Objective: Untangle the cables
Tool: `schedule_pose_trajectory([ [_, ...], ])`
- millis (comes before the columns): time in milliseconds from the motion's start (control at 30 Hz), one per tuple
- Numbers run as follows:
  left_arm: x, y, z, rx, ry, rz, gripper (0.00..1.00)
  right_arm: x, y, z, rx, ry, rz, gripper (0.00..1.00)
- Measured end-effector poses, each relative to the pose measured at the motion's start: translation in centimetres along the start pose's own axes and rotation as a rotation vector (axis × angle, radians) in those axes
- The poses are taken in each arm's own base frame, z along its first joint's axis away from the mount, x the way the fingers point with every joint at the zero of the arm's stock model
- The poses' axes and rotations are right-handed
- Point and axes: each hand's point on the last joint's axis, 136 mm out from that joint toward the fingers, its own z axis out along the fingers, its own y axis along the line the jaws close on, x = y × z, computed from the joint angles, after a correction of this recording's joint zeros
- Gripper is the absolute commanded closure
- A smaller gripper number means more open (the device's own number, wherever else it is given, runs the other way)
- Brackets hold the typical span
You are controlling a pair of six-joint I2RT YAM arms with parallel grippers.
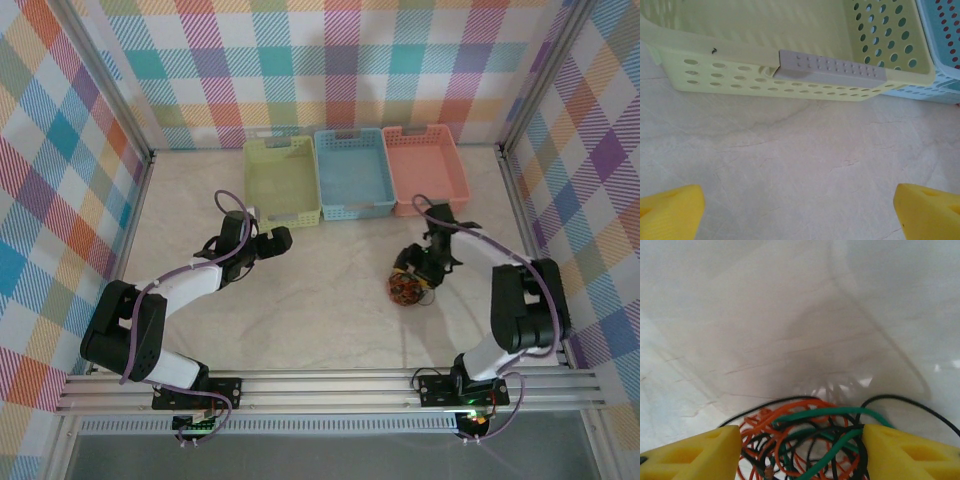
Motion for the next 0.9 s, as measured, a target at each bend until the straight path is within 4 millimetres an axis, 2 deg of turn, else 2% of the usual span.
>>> schedule_pose_trajectory([
  [167,0.0,0.0,0.0,0.000,0.000,0.000,0.03,0.8,7.3,2.3,-0.072,0.027,-0.111,0.37],
  [367,0.0,0.0,0.0,0.000,-0.001,0.000,0.03,0.3,16.1,4.6,-0.177,0.032,-0.189,0.41],
  [400,0.0,0.0,0.0,0.000,-0.001,0.000,0.03,0.2,17.4,4.7,-0.191,0.027,-0.208,0.41],
  [500,-0.1,0.0,0.0,0.001,-0.002,0.000,0.03,0.1,19.6,4.1,-0.218,0.000,-0.258,0.40],
  [600,-0.1,0.0,0.0,0.001,-0.002,0.000,0.03,-0.3,19.7,2.0,-0.200,-0.065,-0.306,0.35],
  [700,0.0,0.0,0.0,0.001,-0.002,0.000,0.03,-1.2,18.3,-2.0,-0.160,-0.170,-0.335,0.31],
  [800,0.0,0.0,0.0,0.001,-0.001,0.000,0.03,-1.9,14.6,-6.0,-0.148,-0.254,-0.301,0.29],
  [867,0.0,-0.1,0.0,0.001,-0.001,0.000,0.04,-2.3,10.8,-7.2,-0.120,-0.274,-0.235,0.29],
  [900,0.0,-0.1,0.0,0.001,-0.001,0.000,0.04,-2.3,9.2,-7.0,-0.099,-0.268,-0.206,0.29],
])
